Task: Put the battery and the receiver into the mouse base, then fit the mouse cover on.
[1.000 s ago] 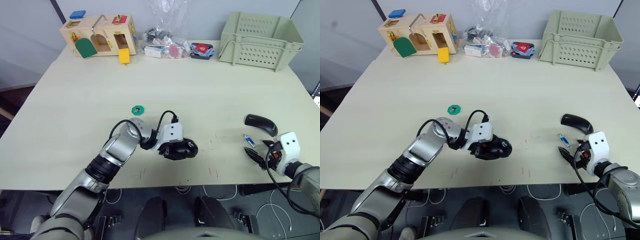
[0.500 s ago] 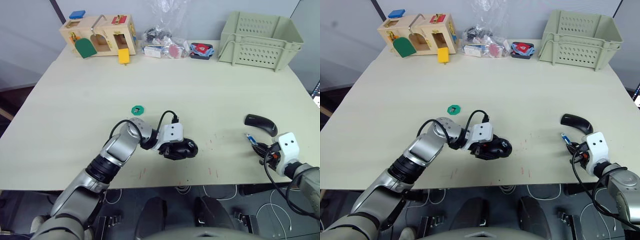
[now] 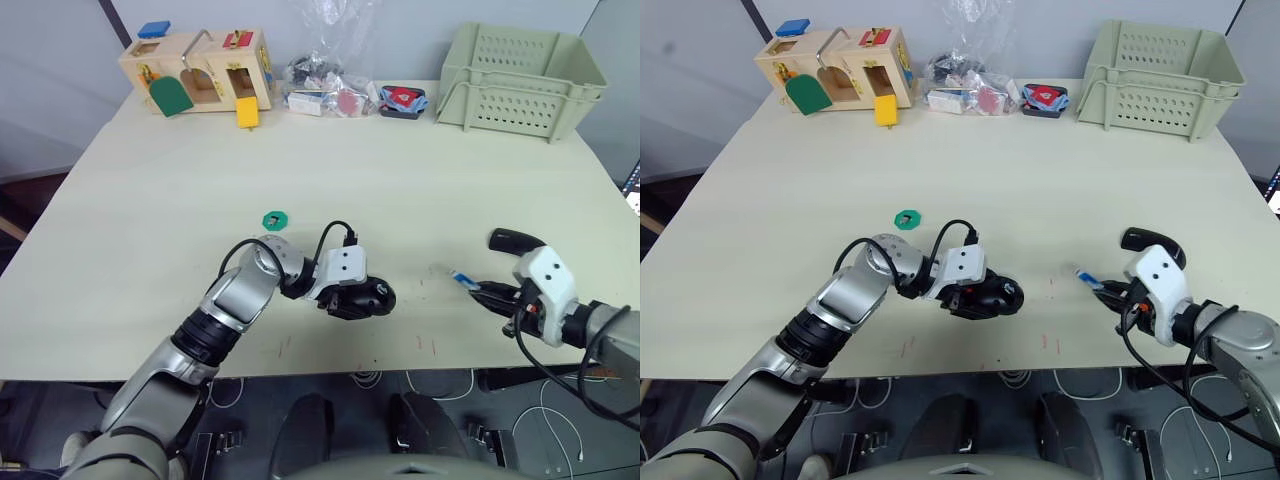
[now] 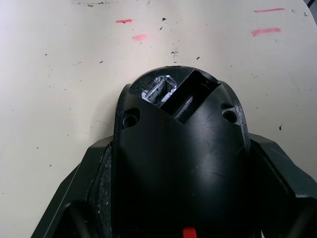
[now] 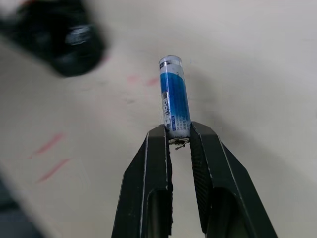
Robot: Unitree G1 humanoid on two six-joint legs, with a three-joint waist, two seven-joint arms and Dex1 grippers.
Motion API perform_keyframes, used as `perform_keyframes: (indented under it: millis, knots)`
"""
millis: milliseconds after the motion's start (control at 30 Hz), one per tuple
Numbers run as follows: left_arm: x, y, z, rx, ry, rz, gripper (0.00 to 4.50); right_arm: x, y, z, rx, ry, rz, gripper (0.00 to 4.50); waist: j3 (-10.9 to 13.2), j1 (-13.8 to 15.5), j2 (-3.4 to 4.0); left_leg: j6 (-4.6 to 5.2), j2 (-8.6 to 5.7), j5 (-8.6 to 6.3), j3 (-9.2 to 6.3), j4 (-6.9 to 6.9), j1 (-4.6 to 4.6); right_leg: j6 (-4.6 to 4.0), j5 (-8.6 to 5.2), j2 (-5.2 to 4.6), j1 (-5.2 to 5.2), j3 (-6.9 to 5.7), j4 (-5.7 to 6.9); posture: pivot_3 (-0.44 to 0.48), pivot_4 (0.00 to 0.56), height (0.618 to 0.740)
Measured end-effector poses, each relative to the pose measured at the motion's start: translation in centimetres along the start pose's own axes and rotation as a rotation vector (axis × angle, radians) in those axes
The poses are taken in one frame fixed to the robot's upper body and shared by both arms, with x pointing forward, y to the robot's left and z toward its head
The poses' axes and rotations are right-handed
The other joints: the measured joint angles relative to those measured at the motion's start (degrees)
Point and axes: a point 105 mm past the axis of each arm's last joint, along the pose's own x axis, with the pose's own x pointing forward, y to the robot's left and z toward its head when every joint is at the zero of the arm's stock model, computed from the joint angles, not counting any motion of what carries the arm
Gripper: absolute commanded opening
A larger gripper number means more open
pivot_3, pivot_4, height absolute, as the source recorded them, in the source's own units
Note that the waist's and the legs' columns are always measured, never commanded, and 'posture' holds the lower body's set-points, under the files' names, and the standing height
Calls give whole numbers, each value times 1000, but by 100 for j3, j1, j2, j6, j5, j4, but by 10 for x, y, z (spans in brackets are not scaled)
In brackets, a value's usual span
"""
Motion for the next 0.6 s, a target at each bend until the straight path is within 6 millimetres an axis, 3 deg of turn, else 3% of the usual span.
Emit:
perform_keyframes:
  millis: [333,500,600]
  knots:
    - [1,1,1,8,1,-4,2923,14,18,18,-40,180,157,20,1,14,-2,0,0,0,-22,3,-10,-14,8,-2,-1,-12,-3,0,150,740]
    - [1,1,1,8,2,-1,2923,42,37,43,-10,183,207,20,0,3,0,0,-1,0,-53,7,-14,-15,9,-1,-2,-19,0,0,150,740]
    - [2,0,2,12,-3,-2,2923,50,43,41,35,211,216,20,-5,21,-7,0,-1,0,-62,10,-33,-16,11,-4,-3,-38,-3,0,150,740]
